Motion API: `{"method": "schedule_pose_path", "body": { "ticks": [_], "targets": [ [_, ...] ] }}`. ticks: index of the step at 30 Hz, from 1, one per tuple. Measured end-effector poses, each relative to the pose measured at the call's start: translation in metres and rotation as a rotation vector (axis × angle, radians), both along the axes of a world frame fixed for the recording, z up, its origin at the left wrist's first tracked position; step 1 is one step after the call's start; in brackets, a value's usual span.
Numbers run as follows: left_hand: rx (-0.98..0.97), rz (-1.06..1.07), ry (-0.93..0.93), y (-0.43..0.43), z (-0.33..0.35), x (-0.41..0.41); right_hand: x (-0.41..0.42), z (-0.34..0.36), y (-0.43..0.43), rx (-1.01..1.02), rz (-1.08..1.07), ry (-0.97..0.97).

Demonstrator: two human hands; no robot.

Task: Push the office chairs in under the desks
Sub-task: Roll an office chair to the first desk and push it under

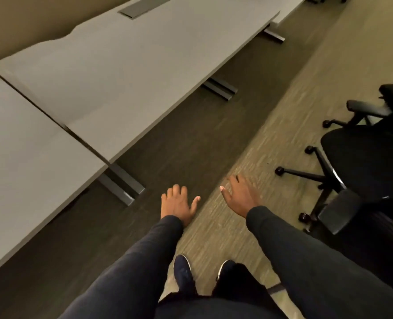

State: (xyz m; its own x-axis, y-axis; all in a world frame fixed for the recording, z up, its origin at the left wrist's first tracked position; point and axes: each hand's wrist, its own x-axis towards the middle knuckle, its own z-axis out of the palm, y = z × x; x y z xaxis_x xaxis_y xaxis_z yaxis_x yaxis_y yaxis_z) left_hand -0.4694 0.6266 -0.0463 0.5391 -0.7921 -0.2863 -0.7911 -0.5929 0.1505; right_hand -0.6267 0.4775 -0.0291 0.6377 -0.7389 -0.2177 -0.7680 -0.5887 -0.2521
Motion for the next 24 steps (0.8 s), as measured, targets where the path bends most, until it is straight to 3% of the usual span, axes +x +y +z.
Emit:
{"method": "schedule_pose_path", "body": {
  "ticks": [9,17,24],
  "targets": [
    [-0.042,-0.009,-0.052,0.083,-0.007,-0.087,-0.089,-0.013,0.100,-0.015,0.046,0.022],
    [-0.077,0.018,-0.082,0.169,-0.006,-0.244,-0.246,-0.014,0.205,0.012,0.068,0.023],
    [-0.094,0.027,-0.107,0.237,0.004,-0.318,-0.316,-0.010,0.271,0.067,0.089,0.008]
  ]
}}
